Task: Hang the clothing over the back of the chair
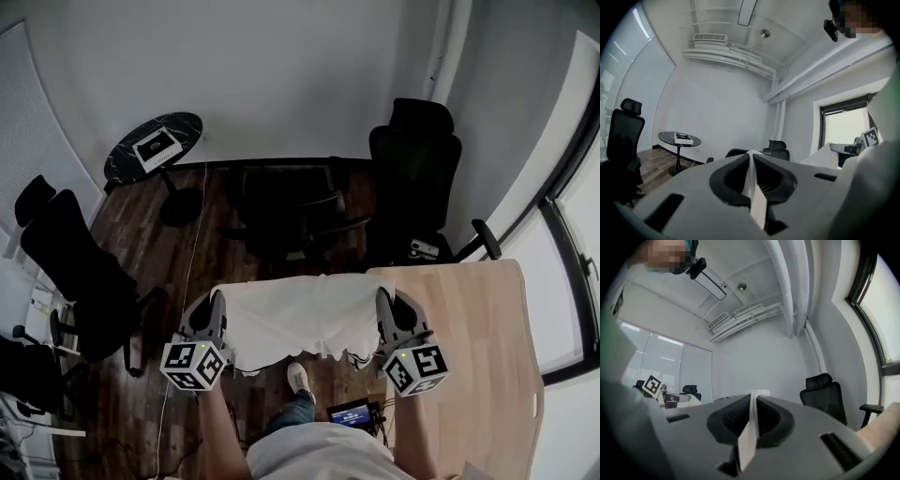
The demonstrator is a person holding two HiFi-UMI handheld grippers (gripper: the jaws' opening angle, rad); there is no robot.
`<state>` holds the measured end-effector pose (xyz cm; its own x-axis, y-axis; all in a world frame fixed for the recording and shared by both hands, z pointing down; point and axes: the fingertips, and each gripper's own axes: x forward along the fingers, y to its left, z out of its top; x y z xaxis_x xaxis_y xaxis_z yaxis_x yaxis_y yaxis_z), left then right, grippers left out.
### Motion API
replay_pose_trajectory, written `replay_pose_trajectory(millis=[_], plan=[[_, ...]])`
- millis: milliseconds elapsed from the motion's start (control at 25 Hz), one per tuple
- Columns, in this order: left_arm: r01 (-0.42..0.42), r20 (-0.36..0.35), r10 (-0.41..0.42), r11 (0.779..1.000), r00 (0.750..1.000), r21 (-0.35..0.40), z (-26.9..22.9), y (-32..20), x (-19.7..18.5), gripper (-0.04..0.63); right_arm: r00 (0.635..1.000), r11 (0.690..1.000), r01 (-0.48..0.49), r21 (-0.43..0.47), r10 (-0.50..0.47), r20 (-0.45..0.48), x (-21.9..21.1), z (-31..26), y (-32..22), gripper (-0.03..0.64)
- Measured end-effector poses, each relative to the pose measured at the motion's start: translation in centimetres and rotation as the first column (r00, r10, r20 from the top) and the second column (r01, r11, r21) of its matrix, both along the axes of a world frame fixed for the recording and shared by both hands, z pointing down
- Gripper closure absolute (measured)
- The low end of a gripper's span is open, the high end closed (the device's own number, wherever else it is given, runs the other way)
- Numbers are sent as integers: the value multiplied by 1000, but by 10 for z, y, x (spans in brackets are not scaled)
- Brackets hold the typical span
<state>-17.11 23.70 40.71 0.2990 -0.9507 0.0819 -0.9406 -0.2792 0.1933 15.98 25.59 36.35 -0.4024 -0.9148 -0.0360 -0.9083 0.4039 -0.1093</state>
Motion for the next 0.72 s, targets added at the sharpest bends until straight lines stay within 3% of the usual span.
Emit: replay_pose_trajectory(millis=[240,720], plan=[[-14,-8,14,1000,1000,3,2,-83,-5,565,1000,1000,-13,0,13,17,-3,-7,-80,597],[-112,-10,113,988,993,111,-16,-231,-5,565,996,996,-92,17,91,23,-10,-6,-204,597]])
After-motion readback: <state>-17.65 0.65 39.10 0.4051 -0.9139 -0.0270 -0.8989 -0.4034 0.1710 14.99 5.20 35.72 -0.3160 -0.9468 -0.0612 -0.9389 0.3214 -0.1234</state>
